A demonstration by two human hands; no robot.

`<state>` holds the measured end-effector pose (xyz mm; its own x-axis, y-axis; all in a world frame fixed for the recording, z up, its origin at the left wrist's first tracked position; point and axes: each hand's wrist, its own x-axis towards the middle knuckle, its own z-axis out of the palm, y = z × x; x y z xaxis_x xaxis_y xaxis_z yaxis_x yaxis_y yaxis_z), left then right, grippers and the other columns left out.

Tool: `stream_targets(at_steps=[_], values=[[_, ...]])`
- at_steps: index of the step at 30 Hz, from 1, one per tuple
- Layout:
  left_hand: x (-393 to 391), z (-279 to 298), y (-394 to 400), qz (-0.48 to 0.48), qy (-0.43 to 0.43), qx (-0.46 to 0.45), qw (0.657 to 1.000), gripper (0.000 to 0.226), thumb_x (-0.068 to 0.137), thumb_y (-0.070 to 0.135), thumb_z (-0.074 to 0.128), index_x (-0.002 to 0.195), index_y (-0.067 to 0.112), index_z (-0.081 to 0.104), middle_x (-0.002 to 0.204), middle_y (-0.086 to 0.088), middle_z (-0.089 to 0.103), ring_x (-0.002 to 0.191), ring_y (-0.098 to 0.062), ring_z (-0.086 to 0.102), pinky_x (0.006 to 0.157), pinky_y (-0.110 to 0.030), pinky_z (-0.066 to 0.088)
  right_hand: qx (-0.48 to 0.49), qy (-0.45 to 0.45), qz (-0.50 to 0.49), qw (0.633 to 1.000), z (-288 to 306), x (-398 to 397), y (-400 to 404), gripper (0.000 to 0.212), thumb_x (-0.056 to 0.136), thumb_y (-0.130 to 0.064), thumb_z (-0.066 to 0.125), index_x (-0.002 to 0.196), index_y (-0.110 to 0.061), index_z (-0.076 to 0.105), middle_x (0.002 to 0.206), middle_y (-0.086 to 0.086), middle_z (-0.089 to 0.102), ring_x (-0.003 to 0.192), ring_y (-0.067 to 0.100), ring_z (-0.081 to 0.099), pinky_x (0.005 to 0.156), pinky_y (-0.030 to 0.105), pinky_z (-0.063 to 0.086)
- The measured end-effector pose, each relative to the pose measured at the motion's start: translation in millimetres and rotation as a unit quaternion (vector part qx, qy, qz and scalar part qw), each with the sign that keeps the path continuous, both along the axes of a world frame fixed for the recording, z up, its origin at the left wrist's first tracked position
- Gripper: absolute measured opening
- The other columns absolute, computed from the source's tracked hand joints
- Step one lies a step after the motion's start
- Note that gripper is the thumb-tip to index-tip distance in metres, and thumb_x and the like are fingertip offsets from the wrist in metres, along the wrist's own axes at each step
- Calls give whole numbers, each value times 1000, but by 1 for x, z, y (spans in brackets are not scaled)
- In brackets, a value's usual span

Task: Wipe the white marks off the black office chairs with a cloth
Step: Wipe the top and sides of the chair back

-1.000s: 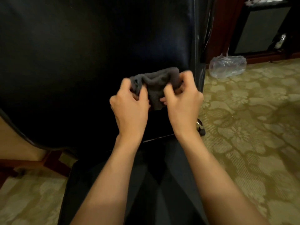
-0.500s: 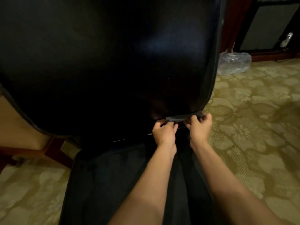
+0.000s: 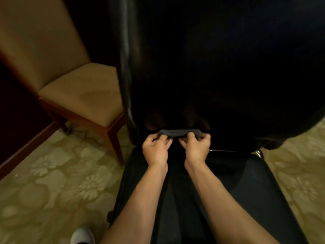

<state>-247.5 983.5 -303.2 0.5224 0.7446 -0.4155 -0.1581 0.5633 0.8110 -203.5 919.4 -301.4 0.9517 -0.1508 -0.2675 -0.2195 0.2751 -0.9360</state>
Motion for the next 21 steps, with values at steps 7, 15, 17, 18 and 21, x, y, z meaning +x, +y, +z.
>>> stream_targets(at_steps=[7, 15, 17, 18, 21], values=[[-68, -9, 61, 78, -24, 37, 996, 6, 93, -3, 63, 96, 3, 63, 89, -15, 73, 83, -19, 75, 77, -25, 60, 13, 15, 66, 998, -1, -58, 68, 16, 96, 1, 55, 93, -13, 48, 113, 27, 62, 89, 27, 70, 65, 27, 60], [-121, -27, 108, 91, 17, 215, 972, 19, 93, 2, 63, 93, 21, 60, 85, 2, 73, 79, -10, 70, 74, -28, 56, 55, 4, 145, 988, -9, -120, 99, 15, 96, 5, 52, 98, -10, 50, 105, 23, 64, 87, 30, 72, 75, 34, 60], [-125, -30, 108, 82, 35, 272, 958, 16, 93, 5, 63, 99, 21, 61, 92, 2, 73, 87, -10, 70, 80, -33, 58, 58, -19, 161, 985, -10, -121, 94, 16, 95, 7, 51, 98, -9, 50, 105, 25, 65, 90, 31, 73, 80, 38, 60], [-128, -29, 107, 73, 38, 292, 953, 15, 94, 6, 62, 101, 20, 61, 93, 2, 72, 88, -9, 70, 81, -35, 58, 42, -32, 163, 985, -9, -121, 91, 16, 95, 7, 52, 98, -9, 50, 104, 25, 65, 90, 31, 73, 81, 38, 60], [-142, -26, 103, 47, 32, 323, 945, 16, 93, 9, 62, 107, 18, 61, 93, 5, 72, 87, -10, 71, 78, -43, 61, 5, -56, 170, 984, 5, -131, 87, 15, 95, 4, 53, 101, -10, 51, 104, 22, 66, 89, 28, 73, 79, 37, 60]])
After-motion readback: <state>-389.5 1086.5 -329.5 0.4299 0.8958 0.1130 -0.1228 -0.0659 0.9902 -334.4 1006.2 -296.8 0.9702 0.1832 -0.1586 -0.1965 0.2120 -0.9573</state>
